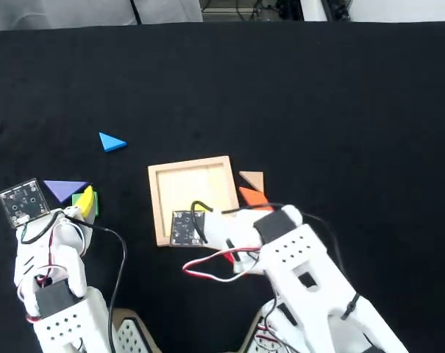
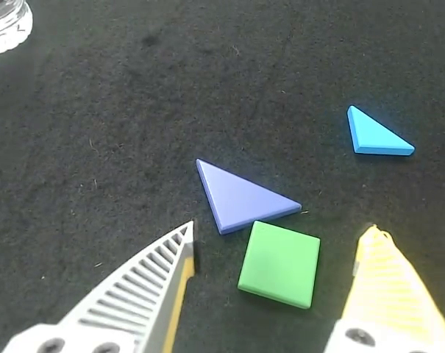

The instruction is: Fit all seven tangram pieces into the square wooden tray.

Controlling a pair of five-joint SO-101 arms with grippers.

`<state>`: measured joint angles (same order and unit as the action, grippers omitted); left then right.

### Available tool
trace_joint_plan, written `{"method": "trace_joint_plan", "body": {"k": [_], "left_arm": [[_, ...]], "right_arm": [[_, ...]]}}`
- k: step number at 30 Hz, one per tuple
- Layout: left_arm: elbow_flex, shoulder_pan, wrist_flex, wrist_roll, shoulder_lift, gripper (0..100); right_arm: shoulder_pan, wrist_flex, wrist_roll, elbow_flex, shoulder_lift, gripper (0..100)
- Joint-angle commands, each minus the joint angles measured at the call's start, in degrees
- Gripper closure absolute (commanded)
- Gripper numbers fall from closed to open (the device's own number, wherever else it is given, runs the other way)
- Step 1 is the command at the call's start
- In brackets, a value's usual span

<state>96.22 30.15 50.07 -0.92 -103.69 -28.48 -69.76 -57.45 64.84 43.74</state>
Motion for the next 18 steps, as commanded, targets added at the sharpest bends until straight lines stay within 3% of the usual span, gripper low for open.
{"method": "trace_joint_plan", "body": {"k": [1, 13, 18], "left_arm": [[1.10, -0.75, -1.05, 0.00, -0.70, 66], [1.10, -0.75, -1.05, 0.00, -0.62, 66], [1.10, -0.75, -1.05, 0.00, -0.62, 66]], "right_arm": [[1.05, 1.49, 1.58, 1.45, 1.63, 75.6], [0.79, -0.53, 1.58, 4.88, 1.45, 72.8], [0.97, -1.32, 1.85, 4.79, 1.45, 59.6]]}}
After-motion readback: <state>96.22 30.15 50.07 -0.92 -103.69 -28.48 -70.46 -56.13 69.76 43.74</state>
